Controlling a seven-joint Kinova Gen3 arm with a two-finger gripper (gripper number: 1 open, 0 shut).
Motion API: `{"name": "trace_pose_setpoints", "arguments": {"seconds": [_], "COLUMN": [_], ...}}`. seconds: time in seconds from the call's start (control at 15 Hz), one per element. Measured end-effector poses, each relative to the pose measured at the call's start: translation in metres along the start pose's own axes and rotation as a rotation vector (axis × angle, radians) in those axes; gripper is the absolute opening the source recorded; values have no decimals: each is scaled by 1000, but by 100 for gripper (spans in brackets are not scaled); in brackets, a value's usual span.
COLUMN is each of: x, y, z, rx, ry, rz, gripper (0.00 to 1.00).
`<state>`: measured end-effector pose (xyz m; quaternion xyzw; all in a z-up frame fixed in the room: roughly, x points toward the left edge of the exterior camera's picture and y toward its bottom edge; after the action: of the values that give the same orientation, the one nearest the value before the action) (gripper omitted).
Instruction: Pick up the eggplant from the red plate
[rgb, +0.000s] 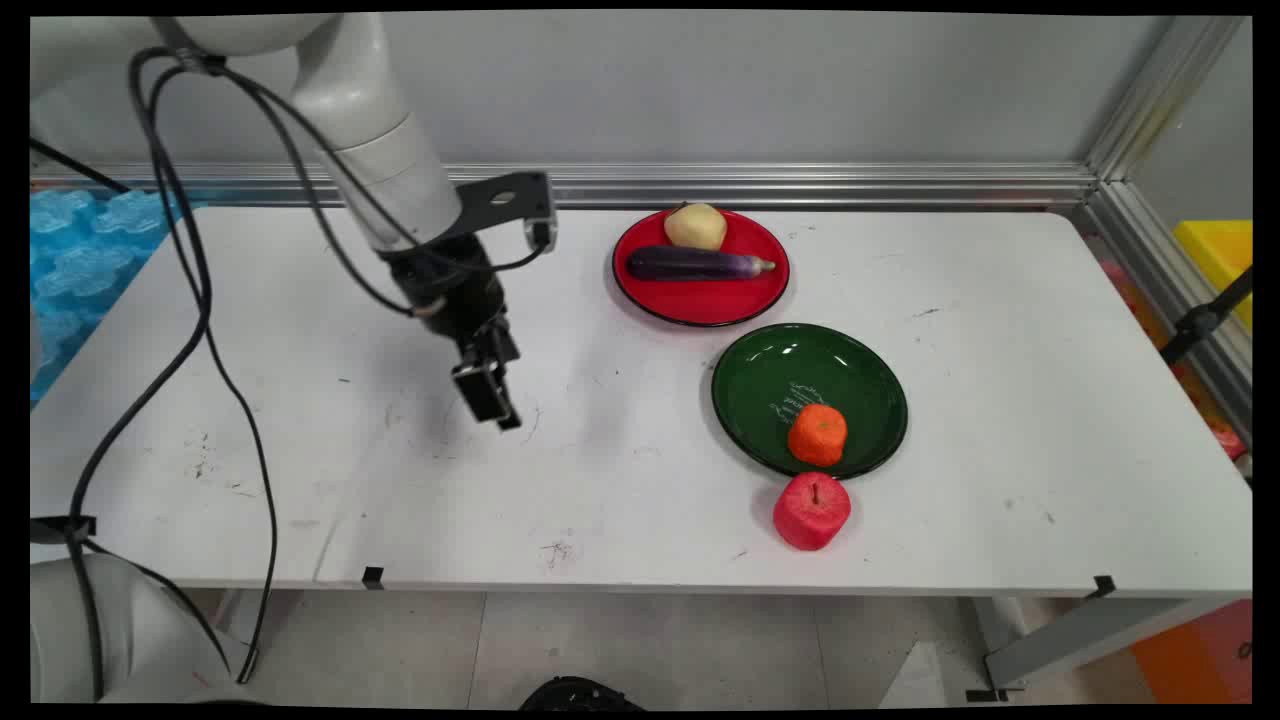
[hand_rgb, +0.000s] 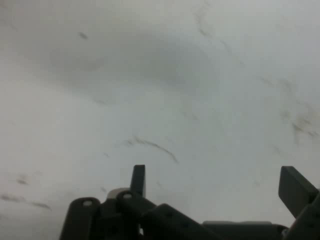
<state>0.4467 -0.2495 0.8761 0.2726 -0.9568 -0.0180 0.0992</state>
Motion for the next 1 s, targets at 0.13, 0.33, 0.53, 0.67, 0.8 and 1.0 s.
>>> {"name": "trace_pose_setpoints", "arguments": {"seconds": [0.13, 0.33, 0.53, 0.67, 0.8, 1.0], "x": [13, 40, 62, 72, 83, 95], "y": [-14, -42, -69, -83, -100, -120], "z": [1, 3, 7, 10, 15, 24], "rx": [33, 91, 139, 161, 184, 207], "ry": [25, 74, 113, 130, 148, 167], "rz": [9, 29, 49, 61, 77, 98], "gripper": [100, 100, 100, 100, 100, 100]}}
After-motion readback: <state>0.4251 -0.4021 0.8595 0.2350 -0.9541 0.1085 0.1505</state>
